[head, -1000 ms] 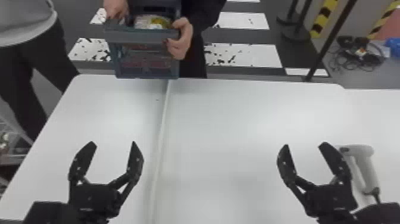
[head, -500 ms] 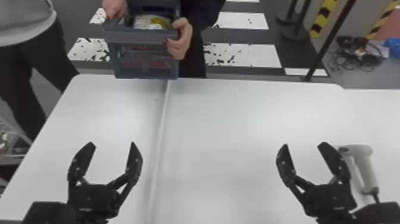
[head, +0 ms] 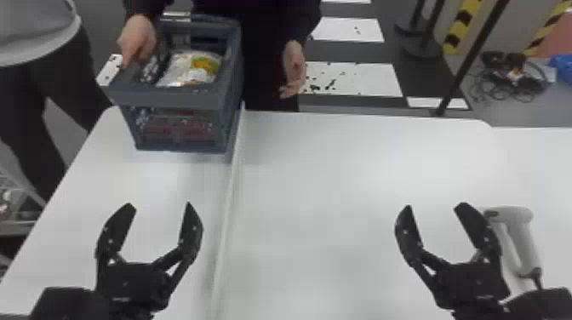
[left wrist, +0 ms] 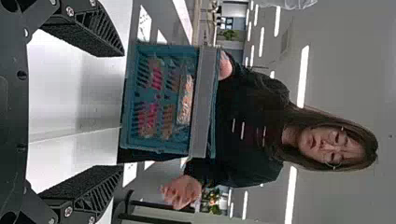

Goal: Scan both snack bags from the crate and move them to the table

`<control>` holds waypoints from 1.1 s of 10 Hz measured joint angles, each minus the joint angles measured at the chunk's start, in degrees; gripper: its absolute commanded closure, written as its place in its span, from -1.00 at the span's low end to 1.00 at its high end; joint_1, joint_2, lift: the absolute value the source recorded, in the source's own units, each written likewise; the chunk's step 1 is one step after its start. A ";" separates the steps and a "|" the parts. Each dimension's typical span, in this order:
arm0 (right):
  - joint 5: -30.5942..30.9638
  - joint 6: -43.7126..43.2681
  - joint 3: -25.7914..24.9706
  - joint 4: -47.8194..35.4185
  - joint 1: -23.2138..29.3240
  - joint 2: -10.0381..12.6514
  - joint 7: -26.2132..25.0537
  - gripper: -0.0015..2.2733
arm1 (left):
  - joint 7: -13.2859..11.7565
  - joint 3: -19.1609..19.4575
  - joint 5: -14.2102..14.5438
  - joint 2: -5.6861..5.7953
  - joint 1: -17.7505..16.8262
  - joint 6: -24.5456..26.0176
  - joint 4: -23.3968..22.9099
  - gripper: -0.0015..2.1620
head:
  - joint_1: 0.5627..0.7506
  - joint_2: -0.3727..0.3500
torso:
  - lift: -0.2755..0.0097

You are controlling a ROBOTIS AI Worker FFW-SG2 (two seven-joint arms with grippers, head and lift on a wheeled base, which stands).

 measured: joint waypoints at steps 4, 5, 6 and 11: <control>-0.07 0.00 0.08 0.00 0.09 -0.03 0.00 -0.89 | 0.46 0.24 0.18 0.10 0.29 -0.19 -0.22 -0.87 | 0.41 0.01 | 0.32; -0.08 0.00 0.09 0.00 0.11 -0.03 0.00 -0.89 | 0.45 0.26 0.18 0.17 0.32 -0.22 -0.19 -0.87 | 0.41 0.02 | 0.32; -0.10 0.00 0.09 0.00 0.15 -0.03 0.00 -0.89 | 0.45 0.31 0.20 0.27 0.33 -0.21 -0.11 -0.87 | 0.41 0.02 | 0.32; -0.26 0.46 0.45 0.00 -0.01 -0.03 0.00 -0.89 | -3.81 3.19 1.69 0.19 -0.06 11.66 -6.04 -0.87 | 0.41 0.03 | 0.32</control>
